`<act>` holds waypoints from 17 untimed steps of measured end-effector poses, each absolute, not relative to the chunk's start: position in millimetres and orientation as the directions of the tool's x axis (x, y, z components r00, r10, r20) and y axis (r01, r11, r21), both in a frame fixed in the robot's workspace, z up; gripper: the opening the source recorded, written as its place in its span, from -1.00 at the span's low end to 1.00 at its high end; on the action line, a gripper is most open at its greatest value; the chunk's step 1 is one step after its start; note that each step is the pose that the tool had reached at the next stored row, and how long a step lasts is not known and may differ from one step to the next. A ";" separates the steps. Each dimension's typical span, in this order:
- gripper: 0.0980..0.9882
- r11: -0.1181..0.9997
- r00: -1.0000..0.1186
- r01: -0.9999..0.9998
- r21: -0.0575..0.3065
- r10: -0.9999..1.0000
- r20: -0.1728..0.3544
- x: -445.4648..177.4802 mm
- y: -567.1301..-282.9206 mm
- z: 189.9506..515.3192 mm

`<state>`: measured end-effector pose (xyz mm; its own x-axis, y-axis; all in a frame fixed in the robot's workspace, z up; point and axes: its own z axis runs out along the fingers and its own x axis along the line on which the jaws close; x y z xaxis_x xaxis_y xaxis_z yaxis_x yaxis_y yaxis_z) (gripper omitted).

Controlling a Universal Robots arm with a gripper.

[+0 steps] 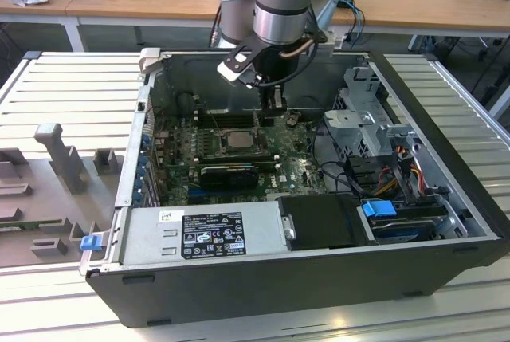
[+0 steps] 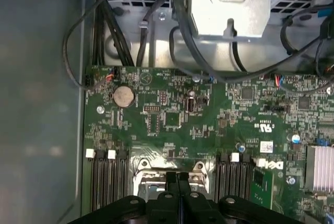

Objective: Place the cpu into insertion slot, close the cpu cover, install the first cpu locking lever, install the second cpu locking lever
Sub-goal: 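Close the cpu cover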

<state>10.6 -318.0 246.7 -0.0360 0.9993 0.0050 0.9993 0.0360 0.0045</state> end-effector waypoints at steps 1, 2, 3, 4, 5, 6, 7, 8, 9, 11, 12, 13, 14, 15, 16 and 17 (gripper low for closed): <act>-0.98 0.036 -0.036 0.999 0.005 0.999 0.005 9.5 -318.0 246.7; -0.98 0.036 -0.036 0.999 0.005 0.999 0.005 7.1 -317.9 246.7; -0.98 0.036 -0.036 0.999 0.004 0.999 0.005 4.6 -318.0 246.7; -0.98 0.036 -0.036 0.999 0.004 0.999 0.005 2.7 -318.0 246.7; -0.98 0.036 -0.036 0.999 0.005 0.999 0.005 1.1 -318.0 246.7; -0.98 0.036 -0.036 0.999 0.005 0.999 0.005 0.4 -317.9 246.4; -0.98 0.037 -0.037 0.999 0.004 0.999 0.005 -1.0 -317.9 244.0; -0.98 0.038 -0.038 0.999 0.005 0.999 0.005 -1.5 -318.0 241.9; -0.98 0.039 -0.039 0.999 0.005 0.999 0.005 -2.2 -317.9 239.9; -0.98 0.046 -0.046 0.999 0.005 0.999 0.005 -5.2 -318.0 235.4; -0.98 0.047 -0.047 0.999 0.005 0.999 0.005 -8.1 -318.0 234.3; -0.98 0.047 -0.047 0.999 0.005 0.999 0.006 -14.6 -318.0 232.9; -0.98 0.047 -0.047 0.999 0.005 0.999 0.006 -18.5 -318.0 232.5; -0.98 0.047 -0.047 0.999 0.004 0.999 0.006 -21.1 -318.0 232.2; -0.98 0.047 -0.047 0.999 0.005 0.999 0.006 -25.4 -318.0 231.6; -0.98 0.047 -0.047 0.999 0.005 0.999 0.006 -27.2 -317.9 231.5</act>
<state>-27.2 -317.9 231.5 -0.0471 0.9989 0.0064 0.9989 0.0471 0.0046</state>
